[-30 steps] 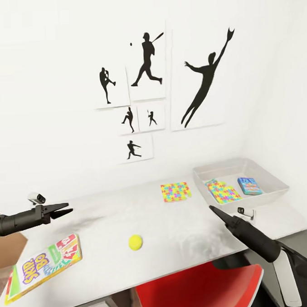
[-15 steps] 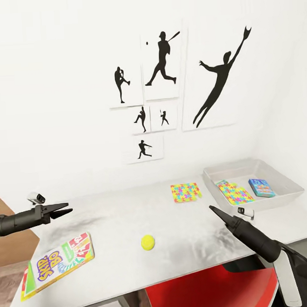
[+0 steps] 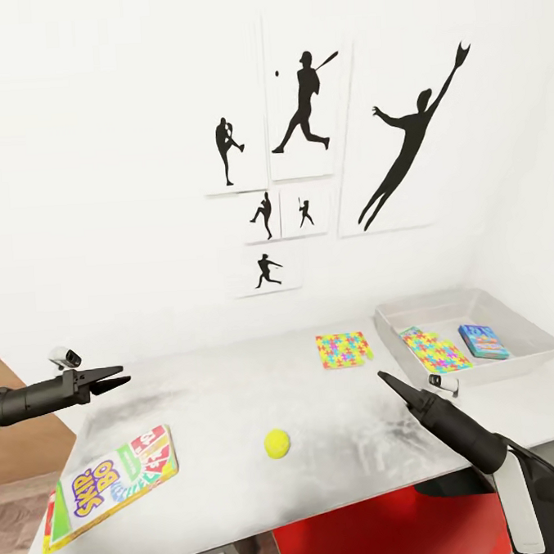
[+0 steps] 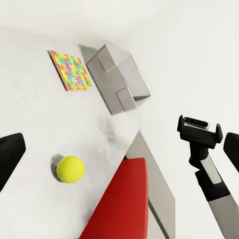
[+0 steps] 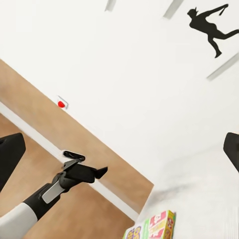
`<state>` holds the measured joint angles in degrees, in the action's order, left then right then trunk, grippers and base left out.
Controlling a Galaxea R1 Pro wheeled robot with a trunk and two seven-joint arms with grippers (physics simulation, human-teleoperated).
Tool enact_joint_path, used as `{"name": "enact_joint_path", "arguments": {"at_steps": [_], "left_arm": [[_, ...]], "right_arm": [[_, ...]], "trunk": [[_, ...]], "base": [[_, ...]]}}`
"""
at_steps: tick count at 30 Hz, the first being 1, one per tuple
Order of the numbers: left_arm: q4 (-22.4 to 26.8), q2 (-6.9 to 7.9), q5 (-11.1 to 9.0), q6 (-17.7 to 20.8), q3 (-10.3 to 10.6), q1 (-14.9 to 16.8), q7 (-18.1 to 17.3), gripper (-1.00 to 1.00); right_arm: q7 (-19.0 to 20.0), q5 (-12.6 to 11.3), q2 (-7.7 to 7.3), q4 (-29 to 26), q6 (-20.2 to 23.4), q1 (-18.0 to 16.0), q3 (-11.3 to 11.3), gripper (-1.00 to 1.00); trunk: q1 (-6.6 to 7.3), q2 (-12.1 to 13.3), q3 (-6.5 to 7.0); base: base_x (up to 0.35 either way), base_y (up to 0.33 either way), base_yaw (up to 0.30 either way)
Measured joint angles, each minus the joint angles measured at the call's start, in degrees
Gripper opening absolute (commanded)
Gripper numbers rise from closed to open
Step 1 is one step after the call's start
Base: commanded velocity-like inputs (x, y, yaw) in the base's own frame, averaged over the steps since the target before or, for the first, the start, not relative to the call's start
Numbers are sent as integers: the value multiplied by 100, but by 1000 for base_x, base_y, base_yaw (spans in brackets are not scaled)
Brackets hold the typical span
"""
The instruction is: Put all the toys in the child's room - the three board games (two on the bed and one on the table), the two jigsaw puzzles on the table, and the tennis ball on the table - inside the toy box on the table in the child's room.
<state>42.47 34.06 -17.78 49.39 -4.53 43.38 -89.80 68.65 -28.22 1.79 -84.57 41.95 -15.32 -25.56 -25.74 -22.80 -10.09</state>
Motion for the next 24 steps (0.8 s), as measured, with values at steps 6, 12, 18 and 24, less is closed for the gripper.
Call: {"name": "enact_joint_path", "arguments": {"at_steps": [6,12,18,24], "left_arm": [[-1,2,-3,1,1,0,1,100],[0,4,-4,-5,0,0,0,100],[-1,2,-12,-7,0,0,1,100],[0,2,-12,-7,0,0,0,100]], "right_arm": [[-14,1,0,27,1,0,-8,100],[-21,0,0,46,0,0,-2,100],[-26,1,0,48,1,0,-1,100],[-27,0,0,49,0,0,0,100]], "trunk": [[-1,0,0],[0,0,0],[-1,0,0],[0,0,0]], "base": [[38,50,0],[68,91,0],[68,67,0],[63,97,0]]}}
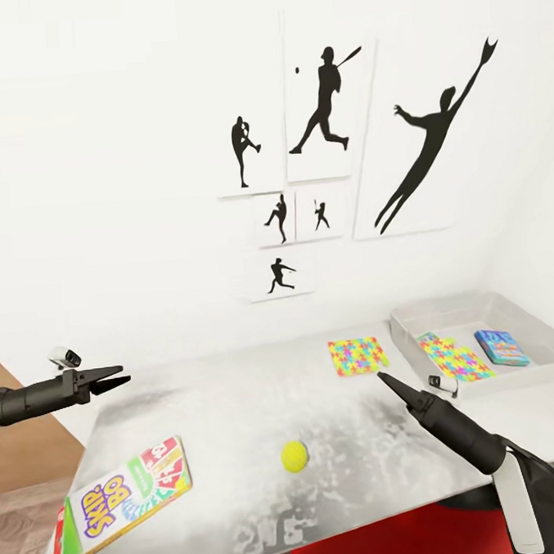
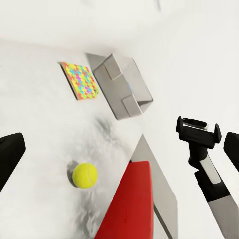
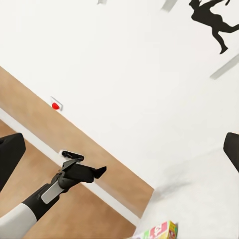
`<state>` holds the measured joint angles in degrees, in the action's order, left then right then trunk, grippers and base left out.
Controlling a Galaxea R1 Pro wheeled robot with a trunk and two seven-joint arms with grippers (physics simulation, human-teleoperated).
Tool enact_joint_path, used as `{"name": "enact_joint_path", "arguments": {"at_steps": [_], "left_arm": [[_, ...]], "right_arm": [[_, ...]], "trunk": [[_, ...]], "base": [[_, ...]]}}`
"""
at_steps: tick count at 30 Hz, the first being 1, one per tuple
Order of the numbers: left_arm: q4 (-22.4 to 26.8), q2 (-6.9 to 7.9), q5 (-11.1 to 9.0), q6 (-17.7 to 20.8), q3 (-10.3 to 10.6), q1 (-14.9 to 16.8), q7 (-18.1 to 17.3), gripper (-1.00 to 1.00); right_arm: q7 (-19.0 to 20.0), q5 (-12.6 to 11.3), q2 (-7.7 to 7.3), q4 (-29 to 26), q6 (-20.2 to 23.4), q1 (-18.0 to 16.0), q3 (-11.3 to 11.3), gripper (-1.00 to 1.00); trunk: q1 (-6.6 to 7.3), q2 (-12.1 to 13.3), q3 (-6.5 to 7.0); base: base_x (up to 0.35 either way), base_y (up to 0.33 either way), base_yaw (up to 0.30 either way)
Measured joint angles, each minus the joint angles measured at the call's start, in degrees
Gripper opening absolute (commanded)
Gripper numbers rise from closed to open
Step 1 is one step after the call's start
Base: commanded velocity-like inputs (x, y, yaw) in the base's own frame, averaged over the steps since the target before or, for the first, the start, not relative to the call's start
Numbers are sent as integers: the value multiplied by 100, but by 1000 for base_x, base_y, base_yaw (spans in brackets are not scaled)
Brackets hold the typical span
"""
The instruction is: Put all the toys in the child's room - the three board games (two on the bed and one on the table), the two jigsaw puzzles on the table, and the tennis ball on the table - inside the toy box on the table in the child's room.
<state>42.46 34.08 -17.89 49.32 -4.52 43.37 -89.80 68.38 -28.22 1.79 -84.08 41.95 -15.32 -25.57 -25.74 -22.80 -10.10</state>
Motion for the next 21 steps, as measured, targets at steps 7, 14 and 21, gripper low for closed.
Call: {"name": "enact_joint_path", "arguments": {"at_steps": [7,14,21], "left_arm": [[0,0,2,0,0,0,0,100],[-1,0,6,0,0,0,1,100],[-1,0,0,0,0,0,1,100]], "right_arm": [[6,0,0,0,0,0,5,100],[7,1,0,-1,-2,0,0,100],[3,-5,0,-1,-4,0,-14,100]], "trunk": [[-1,0,0],[-1,0,0],[0,0,0]], "base": [[38,73,0],[32,65,0],[33,6,0]]}}
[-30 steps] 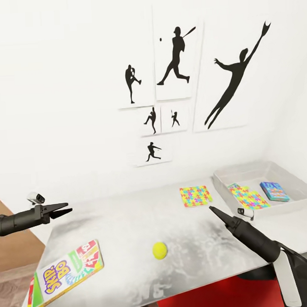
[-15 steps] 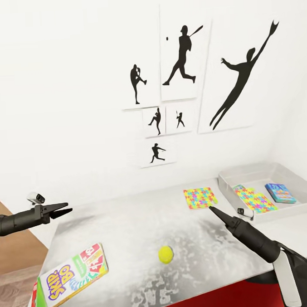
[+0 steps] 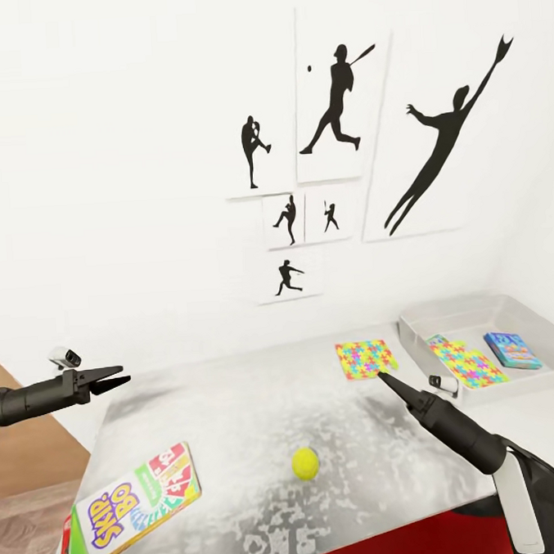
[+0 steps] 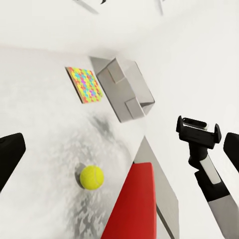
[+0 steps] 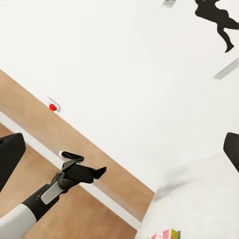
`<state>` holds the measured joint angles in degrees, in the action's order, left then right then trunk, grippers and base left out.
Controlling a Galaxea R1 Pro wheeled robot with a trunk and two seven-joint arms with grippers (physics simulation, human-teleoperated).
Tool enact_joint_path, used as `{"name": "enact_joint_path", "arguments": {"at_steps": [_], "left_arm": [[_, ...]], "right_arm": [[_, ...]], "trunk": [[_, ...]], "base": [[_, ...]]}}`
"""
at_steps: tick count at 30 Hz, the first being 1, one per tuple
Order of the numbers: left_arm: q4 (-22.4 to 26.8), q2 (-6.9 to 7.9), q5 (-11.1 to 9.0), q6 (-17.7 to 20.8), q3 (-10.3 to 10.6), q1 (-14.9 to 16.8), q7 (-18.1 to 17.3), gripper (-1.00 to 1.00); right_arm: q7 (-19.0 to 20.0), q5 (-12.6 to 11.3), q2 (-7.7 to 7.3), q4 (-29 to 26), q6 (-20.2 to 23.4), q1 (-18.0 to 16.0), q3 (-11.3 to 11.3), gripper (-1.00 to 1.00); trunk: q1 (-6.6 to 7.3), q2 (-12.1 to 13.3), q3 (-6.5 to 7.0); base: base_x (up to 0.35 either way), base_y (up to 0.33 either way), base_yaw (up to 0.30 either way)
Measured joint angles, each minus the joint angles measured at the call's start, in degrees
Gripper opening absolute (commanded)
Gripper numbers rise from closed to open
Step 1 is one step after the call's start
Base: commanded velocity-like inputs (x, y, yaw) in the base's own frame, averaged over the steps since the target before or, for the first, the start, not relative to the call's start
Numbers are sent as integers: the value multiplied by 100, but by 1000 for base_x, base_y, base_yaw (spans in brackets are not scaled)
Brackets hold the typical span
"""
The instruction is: Put all the toys in the child's room - the three board games (two on the bed and one on the table), the two jigsaw puzzles on the table, and the tennis ball on the table - inside the toy box on the table in the child's room.
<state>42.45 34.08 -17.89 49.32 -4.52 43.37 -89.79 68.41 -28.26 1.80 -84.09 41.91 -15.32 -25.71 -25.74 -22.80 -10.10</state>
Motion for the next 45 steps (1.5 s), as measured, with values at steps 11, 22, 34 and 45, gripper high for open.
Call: {"name": "enact_joint_path", "arguments": {"at_steps": [11,22,34,45], "left_arm": [[0,-2,-2,0,0,0,0,100],[0,0,-2,0,0,0,0,100],[0,6,-2,0,0,0,0,100],[-1,15,-2,0,-6,0,0,100]], "right_arm": [[-19,5,0,-7,5,0,-4,100],[-78,12,1,-3,-3,0,4,100],[-1038,13,38,-60,75,0,96,100],[-3604,-47,112,-73,875,-665,1180,100]], "trunk": [[0,0,0],[-1,0,0],[-1,0,0],[-1,1,1]], "base": [[32,1,0],[7,0,0],[0,0,0],[0,0,0]]}}
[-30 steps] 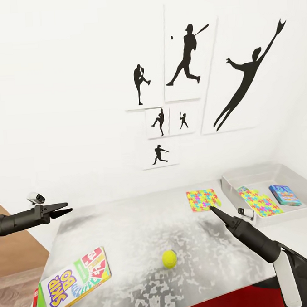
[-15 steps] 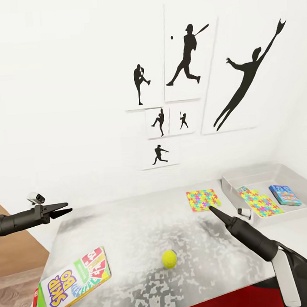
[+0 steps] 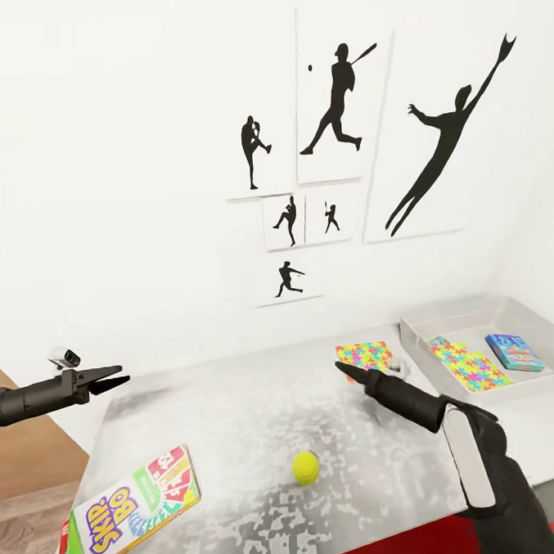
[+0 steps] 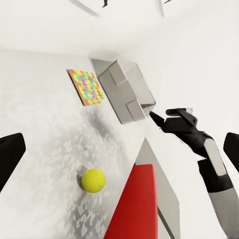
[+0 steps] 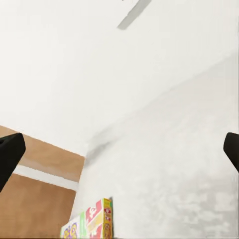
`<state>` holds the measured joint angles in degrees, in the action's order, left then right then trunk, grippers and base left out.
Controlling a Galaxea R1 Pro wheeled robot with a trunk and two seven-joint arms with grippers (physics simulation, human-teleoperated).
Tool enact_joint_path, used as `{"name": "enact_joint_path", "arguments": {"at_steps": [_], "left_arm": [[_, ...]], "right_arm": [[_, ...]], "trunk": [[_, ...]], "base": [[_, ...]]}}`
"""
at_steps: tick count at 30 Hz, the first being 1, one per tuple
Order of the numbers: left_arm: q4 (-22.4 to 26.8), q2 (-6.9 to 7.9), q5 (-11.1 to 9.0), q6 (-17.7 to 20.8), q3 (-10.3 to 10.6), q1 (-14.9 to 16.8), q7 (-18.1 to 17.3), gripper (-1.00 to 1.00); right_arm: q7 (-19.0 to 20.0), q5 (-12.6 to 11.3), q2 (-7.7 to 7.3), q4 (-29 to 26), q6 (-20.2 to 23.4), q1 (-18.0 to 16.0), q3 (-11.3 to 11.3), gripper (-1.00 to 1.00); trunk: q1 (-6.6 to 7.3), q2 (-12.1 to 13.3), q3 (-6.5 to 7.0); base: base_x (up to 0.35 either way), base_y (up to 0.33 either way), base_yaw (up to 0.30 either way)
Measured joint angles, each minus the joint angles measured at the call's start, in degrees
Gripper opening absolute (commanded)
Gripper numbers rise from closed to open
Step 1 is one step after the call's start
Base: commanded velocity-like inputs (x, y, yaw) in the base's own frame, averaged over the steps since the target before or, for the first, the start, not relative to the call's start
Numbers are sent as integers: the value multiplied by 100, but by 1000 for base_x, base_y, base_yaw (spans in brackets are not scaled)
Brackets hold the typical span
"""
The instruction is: Put all the toys in the child's room - the three board games (two on the bed and one on the table), the two jigsaw puzzles on the table, and the tennis ball on the table - inside the toy box on the table in the child's room.
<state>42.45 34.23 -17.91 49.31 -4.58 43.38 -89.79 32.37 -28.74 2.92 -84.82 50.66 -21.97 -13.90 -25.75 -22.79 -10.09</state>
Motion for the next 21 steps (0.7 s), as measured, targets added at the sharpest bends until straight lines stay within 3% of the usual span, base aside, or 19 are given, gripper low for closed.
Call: {"name": "enact_joint_path", "arguments": {"at_steps": [2,4,5,7,9,11,16,21], "left_arm": [[0,1,0,0,-1,0,0,100],[-1,6,1,0,-2,0,0,100],[0,8,0,0,-2,0,0,100],[-1,9,1,0,-7,0,0,100],[-1,10,0,0,-5,0,0,100],[0,11,-3,0,-4,0,0,100],[0,11,-1,0,-3,-2,0,100],[0,11,-1,0,-3,-1,0,100]], "right_arm": [[-779,-41,60,6,264,-361,322,100],[-1824,-113,224,10,521,-847,703,100],[-2087,-103,285,16,576,-979,796,100],[-3006,-100,557,96,729,-1464,1087,100],[-3597,-27,701,297,806,-1796,1271,100],[-4097,-13,707,625,855,-2095,1406,100],[-4835,-21,708,1709,860,-2614,1570,100],[-5096,-15,708,2046,848,-2711,1638,100]], "trunk": [[0,0,0],[0,0,1],[0,0,0],[0,0,1],[0,1,1],[0,1,0],[0,1,0],[0,0,0]], "base": [[0,0,0],[0,0,0],[0,0,0],[0,0,0],[0,0,0],[0,0,0],[0,0,0],[0,0,0]]}}
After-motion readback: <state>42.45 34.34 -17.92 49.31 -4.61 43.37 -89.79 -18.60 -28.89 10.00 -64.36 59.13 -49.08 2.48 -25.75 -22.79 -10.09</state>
